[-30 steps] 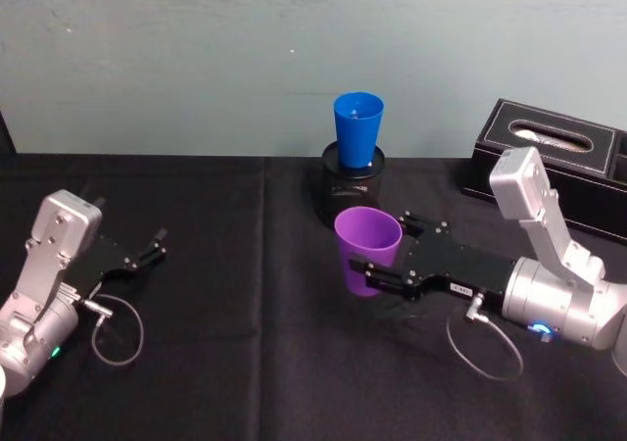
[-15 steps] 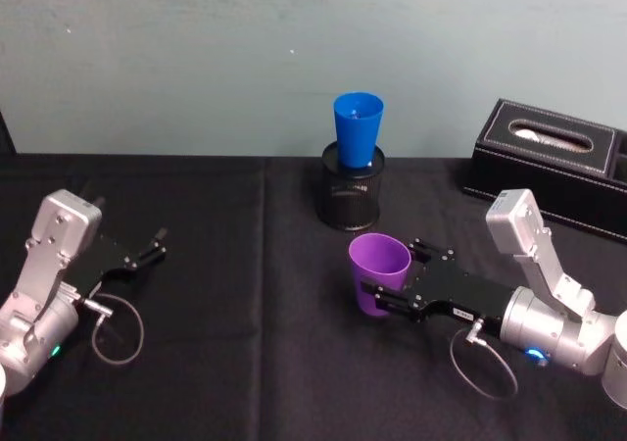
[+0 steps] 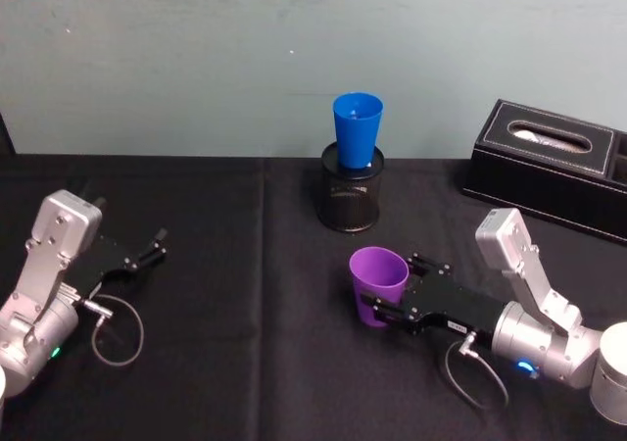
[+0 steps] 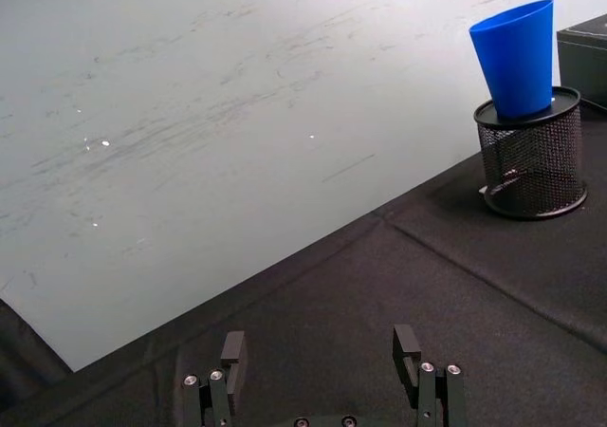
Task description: Pick up one cup with a gripper and tap it against the other cup.
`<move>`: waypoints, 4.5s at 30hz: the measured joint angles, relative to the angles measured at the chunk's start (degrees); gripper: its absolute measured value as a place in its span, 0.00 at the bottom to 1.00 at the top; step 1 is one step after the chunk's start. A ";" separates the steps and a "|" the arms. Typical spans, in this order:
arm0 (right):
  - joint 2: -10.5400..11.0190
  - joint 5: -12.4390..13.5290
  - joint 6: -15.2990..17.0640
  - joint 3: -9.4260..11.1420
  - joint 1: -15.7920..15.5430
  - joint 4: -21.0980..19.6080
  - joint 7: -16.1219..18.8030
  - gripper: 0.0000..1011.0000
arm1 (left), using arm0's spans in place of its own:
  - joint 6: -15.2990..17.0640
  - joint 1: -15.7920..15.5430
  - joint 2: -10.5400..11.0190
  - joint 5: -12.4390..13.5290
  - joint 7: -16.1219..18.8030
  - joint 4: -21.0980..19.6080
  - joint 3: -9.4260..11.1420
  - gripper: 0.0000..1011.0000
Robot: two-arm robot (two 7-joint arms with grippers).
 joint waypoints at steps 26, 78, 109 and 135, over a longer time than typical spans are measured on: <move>-0.44 -0.50 0.22 0.16 -0.16 0.50 0.70 0.79 | 0.00 0.00 0.00 0.00 0.00 0.00 0.00 1.00; -1.02 1.30 -5.76 2.74 -1.70 -0.37 1.20 0.99 | 0.00 0.00 0.00 0.00 0.00 0.00 0.00 1.00; -7.65 -20.61 2.74 10.88 -9.36 -7.29 -36.33 0.99 | 0.00 0.00 0.00 0.00 0.00 0.00 0.00 1.00; -7.59 -20.51 2.61 10.95 -9.51 -7.57 -36.71 0.99 | 0.00 0.00 0.00 0.00 0.00 0.00 0.00 1.00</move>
